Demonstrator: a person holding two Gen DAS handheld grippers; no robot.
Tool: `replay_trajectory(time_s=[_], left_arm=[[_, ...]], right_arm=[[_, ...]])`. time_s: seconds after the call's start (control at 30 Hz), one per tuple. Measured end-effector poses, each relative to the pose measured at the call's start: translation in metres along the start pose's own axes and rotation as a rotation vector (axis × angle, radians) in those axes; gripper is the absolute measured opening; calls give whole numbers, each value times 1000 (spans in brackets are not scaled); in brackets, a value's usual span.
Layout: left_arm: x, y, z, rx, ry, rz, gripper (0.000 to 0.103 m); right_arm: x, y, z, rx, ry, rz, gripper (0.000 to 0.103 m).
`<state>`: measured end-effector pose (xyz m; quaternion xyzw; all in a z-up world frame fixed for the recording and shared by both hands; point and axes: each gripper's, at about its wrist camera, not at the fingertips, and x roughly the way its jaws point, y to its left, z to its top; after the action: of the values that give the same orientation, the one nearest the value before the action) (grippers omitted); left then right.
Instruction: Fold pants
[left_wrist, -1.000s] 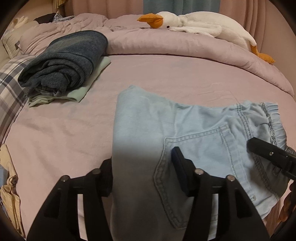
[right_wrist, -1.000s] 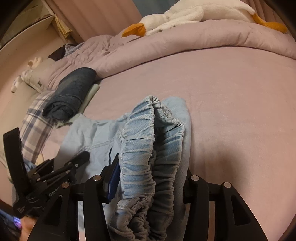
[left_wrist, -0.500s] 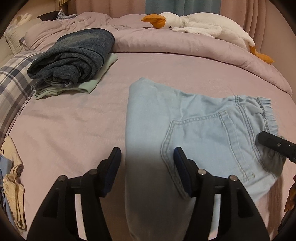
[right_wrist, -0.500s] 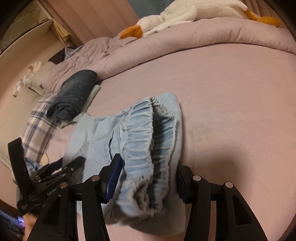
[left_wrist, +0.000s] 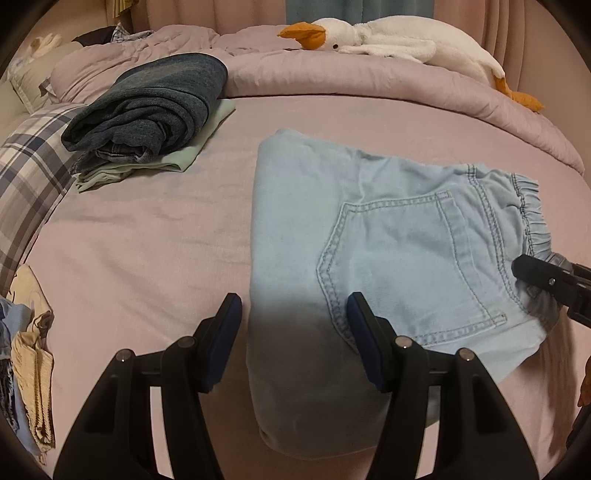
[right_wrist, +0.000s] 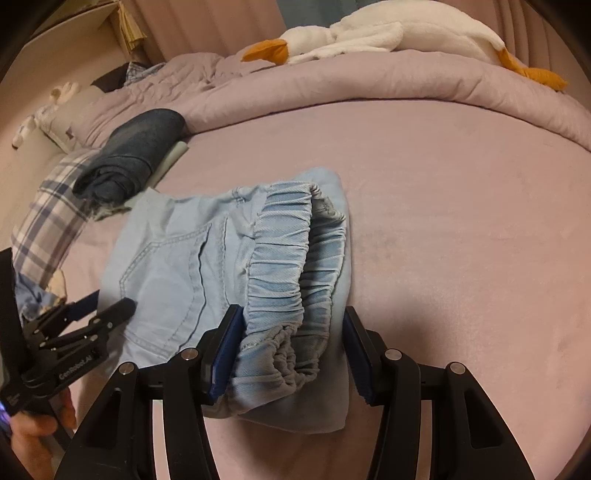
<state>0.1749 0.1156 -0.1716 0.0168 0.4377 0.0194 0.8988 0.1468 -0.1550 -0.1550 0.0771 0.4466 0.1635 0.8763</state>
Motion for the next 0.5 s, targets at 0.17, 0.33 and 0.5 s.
replay_trajectory(time_s=[0.17,0.33,0.5], left_arm=[[-4,-1,-1,8,-3,17,60],[-19,4,-9,6,-2,13,60],[-27,10,-21,3,15,0,58]], right_arm=[[-2,0,-2,2,-4,-11,56],[-14,3,-8,5,-12,-4,56],[-28,3,-14,1,-25,12,56]])
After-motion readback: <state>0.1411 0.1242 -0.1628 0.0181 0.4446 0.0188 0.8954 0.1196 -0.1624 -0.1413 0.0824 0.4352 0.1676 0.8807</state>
